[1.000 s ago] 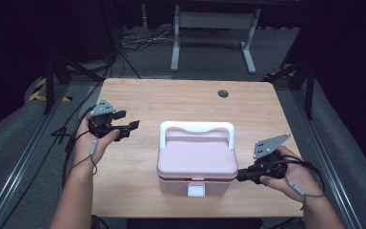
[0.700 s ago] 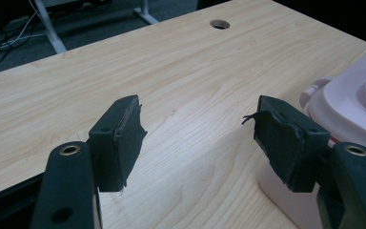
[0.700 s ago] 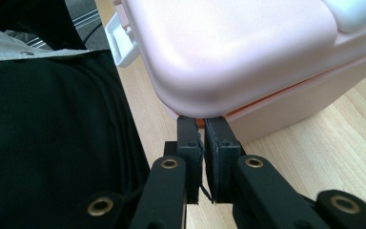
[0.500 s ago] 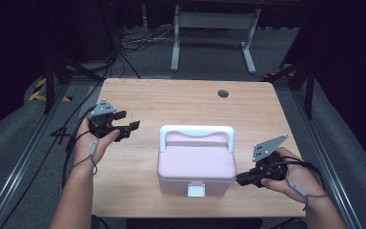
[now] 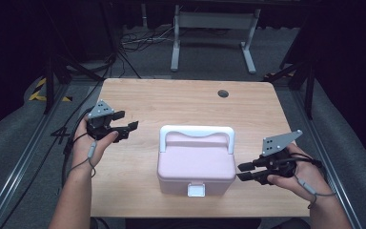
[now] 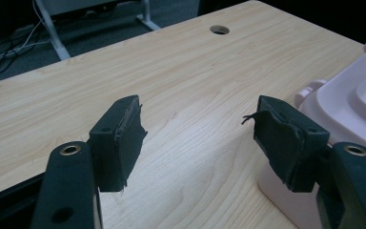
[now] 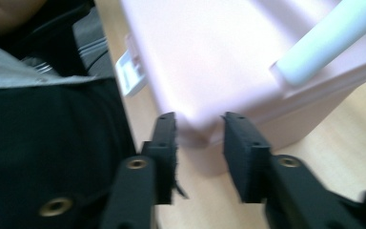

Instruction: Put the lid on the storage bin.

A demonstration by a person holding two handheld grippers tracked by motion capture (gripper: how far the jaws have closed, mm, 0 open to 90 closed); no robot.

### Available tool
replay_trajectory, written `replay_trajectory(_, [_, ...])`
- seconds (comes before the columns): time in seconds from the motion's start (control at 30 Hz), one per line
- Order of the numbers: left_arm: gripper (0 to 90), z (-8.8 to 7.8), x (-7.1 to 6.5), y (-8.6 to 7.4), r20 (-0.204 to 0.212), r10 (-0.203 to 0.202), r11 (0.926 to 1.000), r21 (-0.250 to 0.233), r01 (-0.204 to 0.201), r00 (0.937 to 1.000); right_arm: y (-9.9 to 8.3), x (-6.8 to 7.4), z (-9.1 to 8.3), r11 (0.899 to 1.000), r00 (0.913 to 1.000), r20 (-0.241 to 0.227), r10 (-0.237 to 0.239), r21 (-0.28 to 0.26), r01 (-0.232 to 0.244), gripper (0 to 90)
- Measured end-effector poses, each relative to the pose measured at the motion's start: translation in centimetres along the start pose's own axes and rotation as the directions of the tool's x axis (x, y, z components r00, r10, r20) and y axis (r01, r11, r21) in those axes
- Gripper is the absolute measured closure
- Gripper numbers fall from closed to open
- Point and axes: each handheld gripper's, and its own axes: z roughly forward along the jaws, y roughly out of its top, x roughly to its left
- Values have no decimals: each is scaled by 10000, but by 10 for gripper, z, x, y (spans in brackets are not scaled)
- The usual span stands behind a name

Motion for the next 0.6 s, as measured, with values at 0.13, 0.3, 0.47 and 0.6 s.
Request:
replay_trajectory(0.13, [341, -6, -3, -2, -33, 148, 9999, -44, -148, 9999, 5, -5, -6, 9946, 9988, 483, -5, -1034, 55, 555])
replay_trajectory(0.3, [340, -12, -4, -7, -63, 176, 9998, -14, -176, 9998, 11, -12, -15, 9762, 9957, 914, 137, -2170, 65, 528])
replay_trajectory(0.47, [340, -15, -4, -11, -124, 158, 9999, 49, -158, 9998, 12, -24, -26, 9494, 9799, 1923, 540, -3140, 93, 488])
replay_trajectory(0.6, [340, -15, -3, -15, -146, 149, 9998, 155, -147, 9998, 10, -33, -31, 9352, 9751, 2069, 804, -3541, -19, 470])
